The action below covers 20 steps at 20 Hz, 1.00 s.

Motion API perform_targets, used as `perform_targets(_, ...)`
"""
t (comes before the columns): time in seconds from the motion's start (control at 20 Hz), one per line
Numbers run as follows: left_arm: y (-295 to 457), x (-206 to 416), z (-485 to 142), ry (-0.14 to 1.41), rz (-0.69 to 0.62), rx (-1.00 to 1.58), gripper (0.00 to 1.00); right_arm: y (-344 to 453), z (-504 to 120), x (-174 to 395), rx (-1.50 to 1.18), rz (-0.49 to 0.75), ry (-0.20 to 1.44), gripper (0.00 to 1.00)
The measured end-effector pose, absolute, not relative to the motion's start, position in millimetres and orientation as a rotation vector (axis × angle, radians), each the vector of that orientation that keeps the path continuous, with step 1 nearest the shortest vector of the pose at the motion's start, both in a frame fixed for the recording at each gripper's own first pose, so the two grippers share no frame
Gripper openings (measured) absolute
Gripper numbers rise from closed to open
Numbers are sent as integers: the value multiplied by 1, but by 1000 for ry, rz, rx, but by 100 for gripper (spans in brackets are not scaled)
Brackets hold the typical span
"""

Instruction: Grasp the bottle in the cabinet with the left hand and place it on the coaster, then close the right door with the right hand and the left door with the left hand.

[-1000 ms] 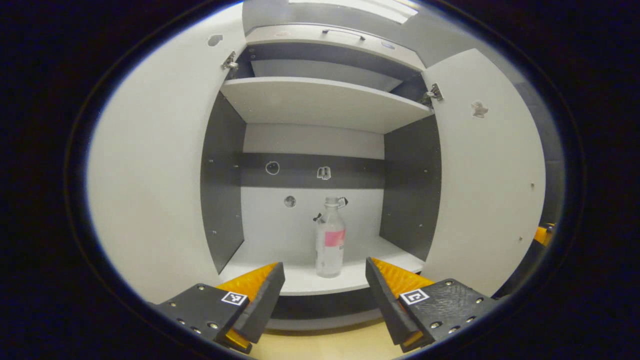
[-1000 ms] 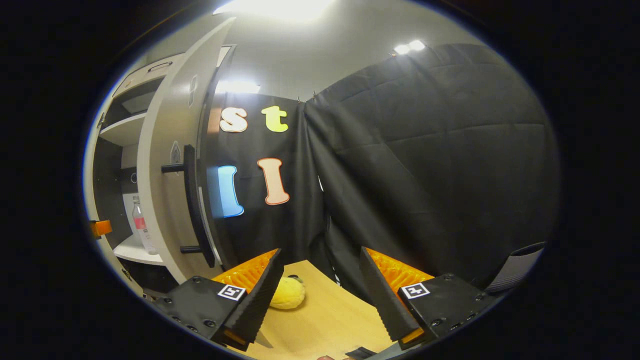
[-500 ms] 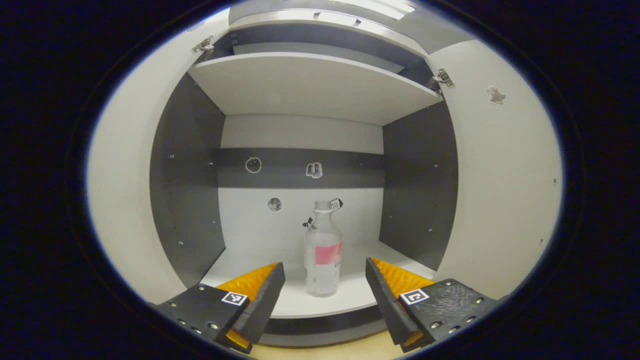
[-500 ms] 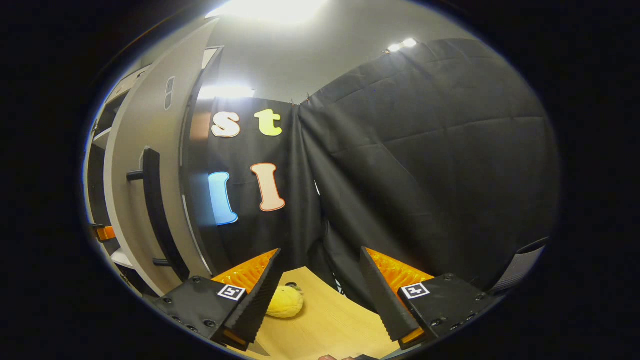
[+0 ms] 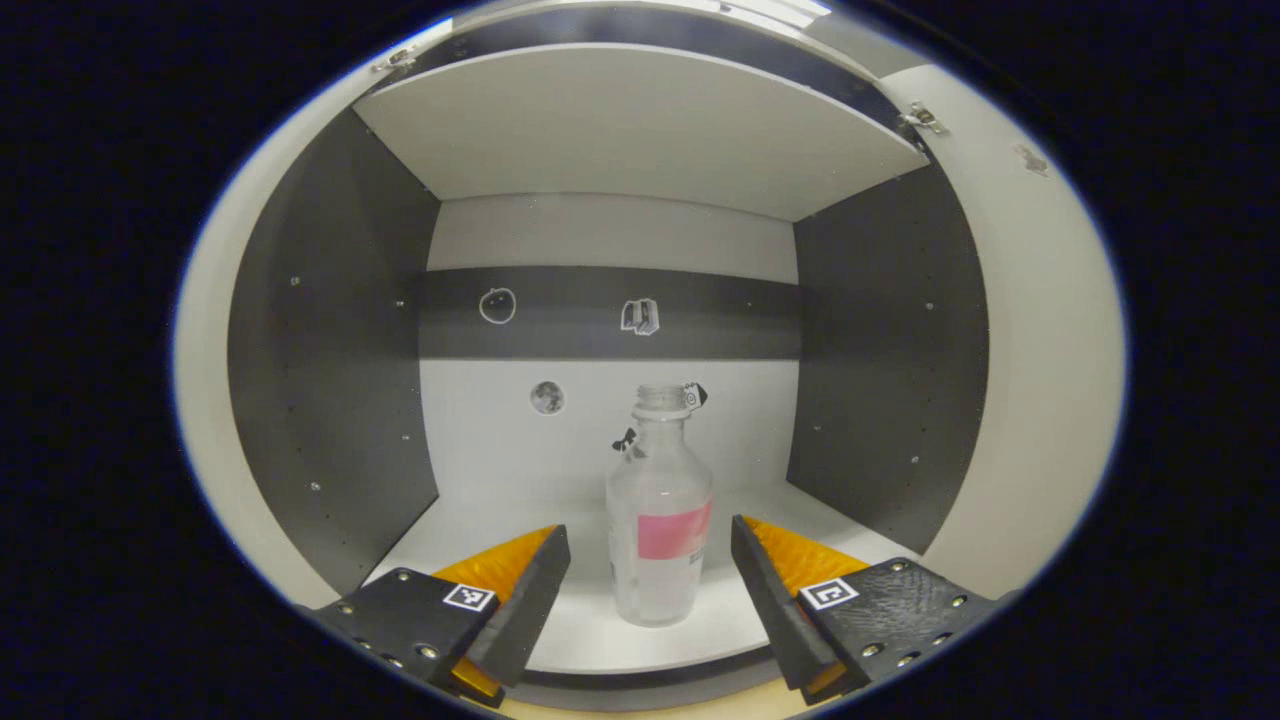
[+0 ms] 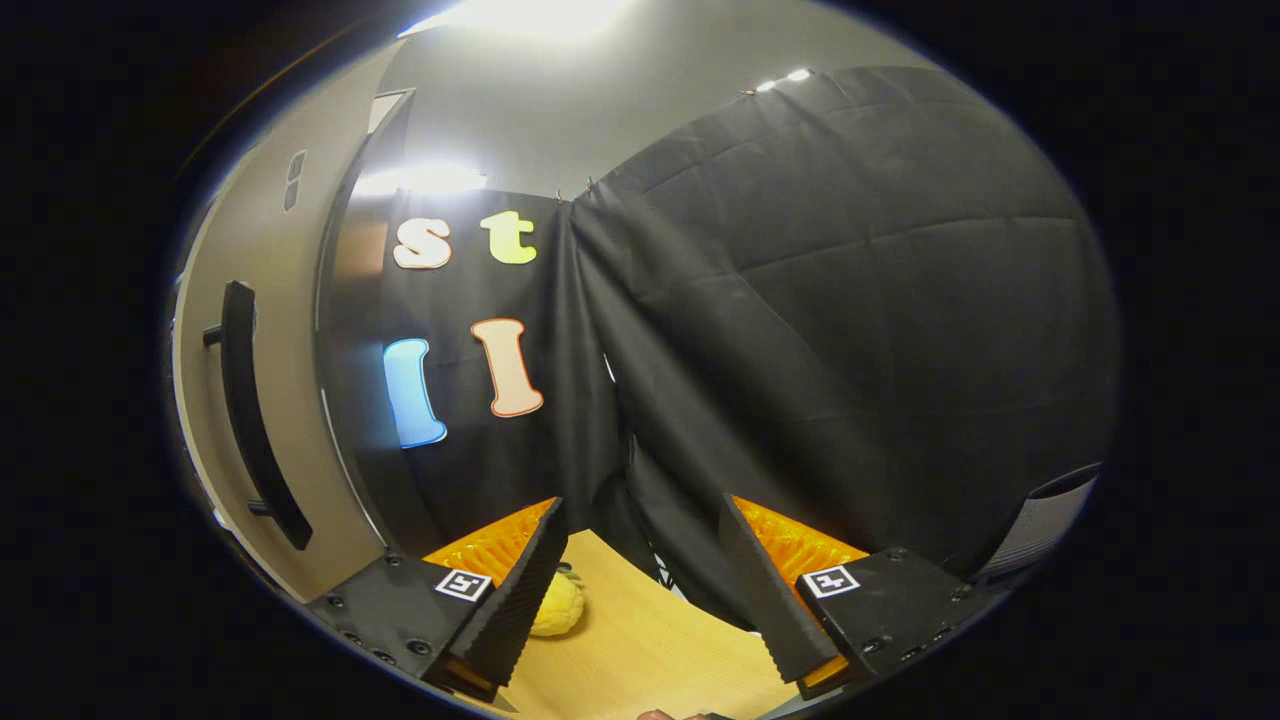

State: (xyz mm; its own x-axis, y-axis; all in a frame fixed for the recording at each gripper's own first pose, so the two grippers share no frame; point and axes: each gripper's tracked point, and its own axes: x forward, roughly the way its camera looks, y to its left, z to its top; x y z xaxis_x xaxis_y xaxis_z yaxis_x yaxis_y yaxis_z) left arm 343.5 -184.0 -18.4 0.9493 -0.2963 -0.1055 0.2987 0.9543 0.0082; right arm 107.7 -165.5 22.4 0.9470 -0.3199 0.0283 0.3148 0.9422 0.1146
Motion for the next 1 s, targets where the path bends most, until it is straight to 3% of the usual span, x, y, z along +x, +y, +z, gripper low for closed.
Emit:
perform_targets(0.25,-193,365,-20,107,-298,1,94,-175,20,116,134,-334,-39,97)
perform_targets(0.3,-193,370,-22,105,-294,-1,100,-177,22,117,143,-336,-47,97)
perform_targets(0.35,-194,372,-22,105,-292,-5,94,-178,21,119,150,-331,-48,97)
perform_targets(0.4,-194,375,-24,104,-286,-11,100,-179,20,123,155,-330,-46,92)
perform_targets(0.5,-195,379,-25,104,-283,-19,100,-181,18,125,158,-327,-43,97)
perform_targets(0.55,-196,380,-26,109,-288,-19,90,-181,17,129,157,-322,-39,97)
perform_targets(0.6,-197,380,-28,114,-288,-14,98,-181,16,132,154,-317,-35,98)
perform_targets(0.65,-198,386,-28,111,-277,-7,85,-180,16,136,153,-309,-30,92)
perform_targets(0.7,-197,382,-29,115,-283,-4,72,-177,15,139,158,-294,-24,92)
perform_targets(0.75,-198,381,-28,115,-283,-1,72,-174,13,143,167,-276,-18,92)
perform_targets(0.8,-197,380,-27,114,-280,-4,80,-171,12,146,173,-262,-11,92)
perform_targets(0.85,-197,378,-26,116,-283,-13,70,-169,10,148,173,-251,-7,92)
perform_targets(1.0,-192,372,-21,105,-268,-20,71,-163,8,161,160,-212,5,92)
